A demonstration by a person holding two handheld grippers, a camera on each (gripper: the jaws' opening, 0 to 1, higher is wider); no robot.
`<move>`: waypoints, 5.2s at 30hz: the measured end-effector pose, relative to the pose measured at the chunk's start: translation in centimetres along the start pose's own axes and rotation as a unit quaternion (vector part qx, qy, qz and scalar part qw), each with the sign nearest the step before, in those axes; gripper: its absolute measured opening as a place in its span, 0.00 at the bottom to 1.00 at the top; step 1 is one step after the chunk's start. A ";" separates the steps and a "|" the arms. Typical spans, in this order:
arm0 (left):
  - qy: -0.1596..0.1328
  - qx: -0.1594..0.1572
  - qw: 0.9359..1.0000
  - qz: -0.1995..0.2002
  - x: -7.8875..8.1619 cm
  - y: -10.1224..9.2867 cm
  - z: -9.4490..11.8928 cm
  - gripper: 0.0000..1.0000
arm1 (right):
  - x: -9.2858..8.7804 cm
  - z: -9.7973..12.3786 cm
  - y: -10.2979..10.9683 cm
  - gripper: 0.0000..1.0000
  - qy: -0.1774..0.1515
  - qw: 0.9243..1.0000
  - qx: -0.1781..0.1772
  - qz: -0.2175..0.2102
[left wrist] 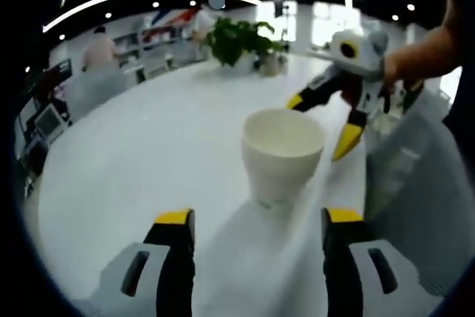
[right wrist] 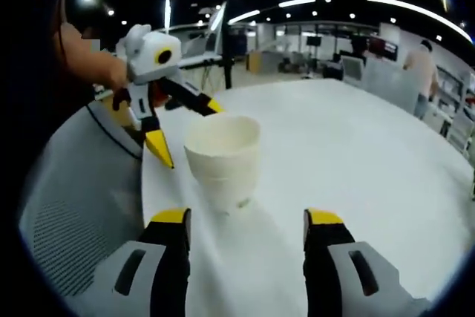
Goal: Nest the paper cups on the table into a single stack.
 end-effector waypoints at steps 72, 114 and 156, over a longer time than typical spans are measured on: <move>0.035 -0.044 0.997 -0.047 8.5 19.9 -6.9 0.28 | 9.8 -15.5 -15.1 0.32 0.004 0.997 0.050 0.063; -0.042 0.124 0.991 -0.005 9.7 21.4 0.6 0.99 | 11.2 -9.2 -18.1 1.00 -0.038 0.993 -0.101 -0.039; -0.161 0.175 0.970 0.048 1.9 5.4 12.6 0.99 | 3.4 6.9 -7.2 1.00 -0.112 0.974 -0.171 -0.096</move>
Point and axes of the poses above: the point that each gripper's makers call its tool centre point, and the gripper's own axes: z roughly backward along the fingers, y roughly to its left, x roughly out of its top, the point moved 2 cm from there along z, roughly backward along the fingers, and after that the axes turned 10 degrees about -x, right-handed, at the moved point
